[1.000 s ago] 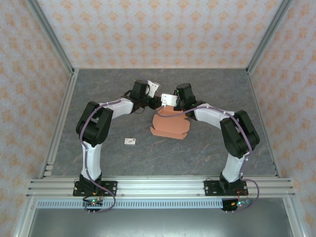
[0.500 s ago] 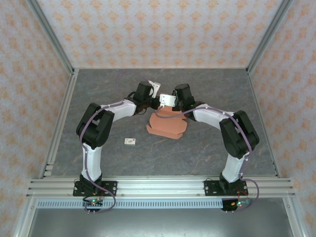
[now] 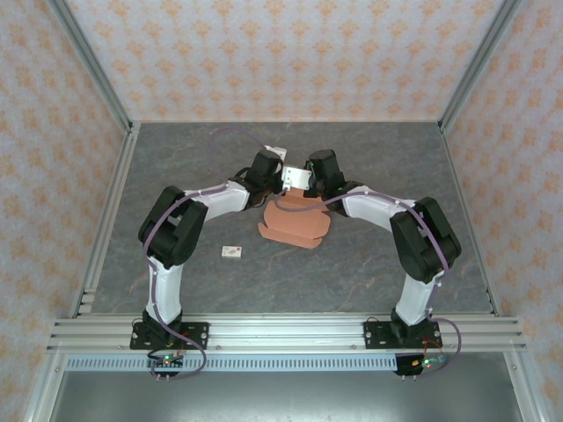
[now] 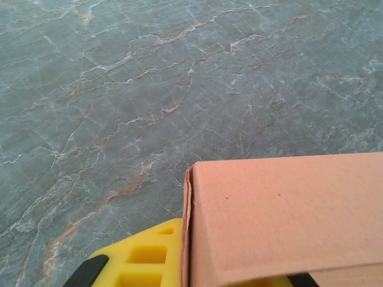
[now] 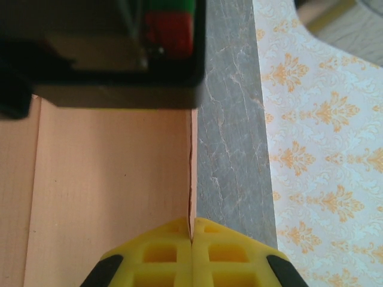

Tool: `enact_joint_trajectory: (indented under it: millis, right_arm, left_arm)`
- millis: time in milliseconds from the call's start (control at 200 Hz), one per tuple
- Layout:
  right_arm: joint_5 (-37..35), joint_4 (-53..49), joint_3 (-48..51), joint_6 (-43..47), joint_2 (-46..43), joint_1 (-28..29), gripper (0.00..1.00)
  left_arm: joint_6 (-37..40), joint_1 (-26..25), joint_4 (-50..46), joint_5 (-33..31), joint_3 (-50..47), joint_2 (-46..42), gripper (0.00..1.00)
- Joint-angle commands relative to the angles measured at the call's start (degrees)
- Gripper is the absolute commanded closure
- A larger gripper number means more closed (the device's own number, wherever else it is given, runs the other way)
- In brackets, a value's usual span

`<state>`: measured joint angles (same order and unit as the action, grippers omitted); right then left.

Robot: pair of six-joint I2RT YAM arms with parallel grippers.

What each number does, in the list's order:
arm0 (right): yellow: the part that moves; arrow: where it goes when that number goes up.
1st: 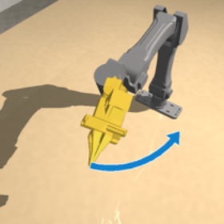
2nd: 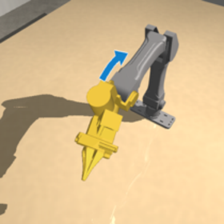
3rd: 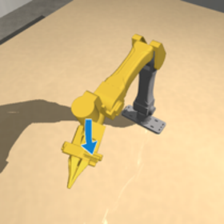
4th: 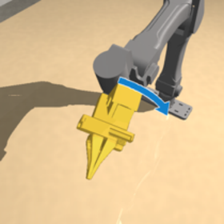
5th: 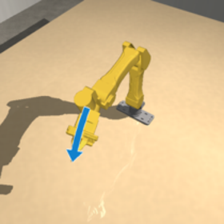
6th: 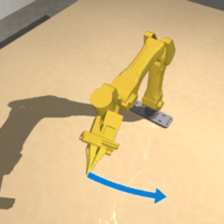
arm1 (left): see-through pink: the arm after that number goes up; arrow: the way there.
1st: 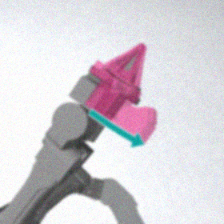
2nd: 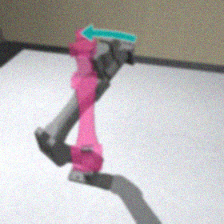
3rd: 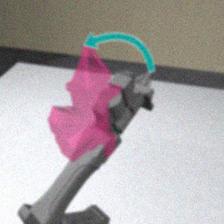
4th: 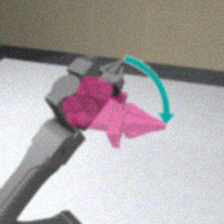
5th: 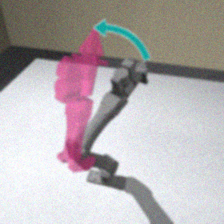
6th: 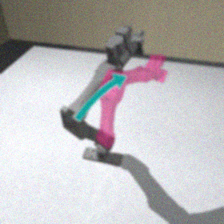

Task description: Fold the paper box

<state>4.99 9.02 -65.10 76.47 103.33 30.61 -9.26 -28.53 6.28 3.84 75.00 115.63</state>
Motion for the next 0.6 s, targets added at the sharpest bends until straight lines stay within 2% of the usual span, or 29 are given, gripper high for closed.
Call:
enact_joint_trajectory:
  millis: [0, 165, 235, 385, 591]
  right_arm:
    - [1.1, 0.3, 0.4, -1.5, -2.3, 0.4, 1.00]
    - [0.5, 0.4, 0.3, -1.2, -2.1, 0.4, 1.00]
    - [0.1, 0.4, 0.1, -1.1, -1.9, 0.4, 1.00]
    - [-0.4, 0.4, 0.1, -0.9, -1.8, 0.2, 1.00]
    - [-1.2, 0.4, 0.2, -0.6, -1.7, -0.4, 1.00]
  left_arm:
    - [-1.9, 0.8, -3.5, -12.9, 1.2, 1.1, 0.92]
    - [-1.8, -0.7, -6.5, -19.7, 3.0, 1.5, 0.93]
    - [-2.1, -0.8, -6.4, -20.5, 2.6, 1.4, 0.93]
    - [-2.1, -0.3, -4.8, -15.7, 1.3, 0.4, 0.92]
    - [-1.5, 0.3, -3.2, -9.8, -0.2, -0.9, 0.79]
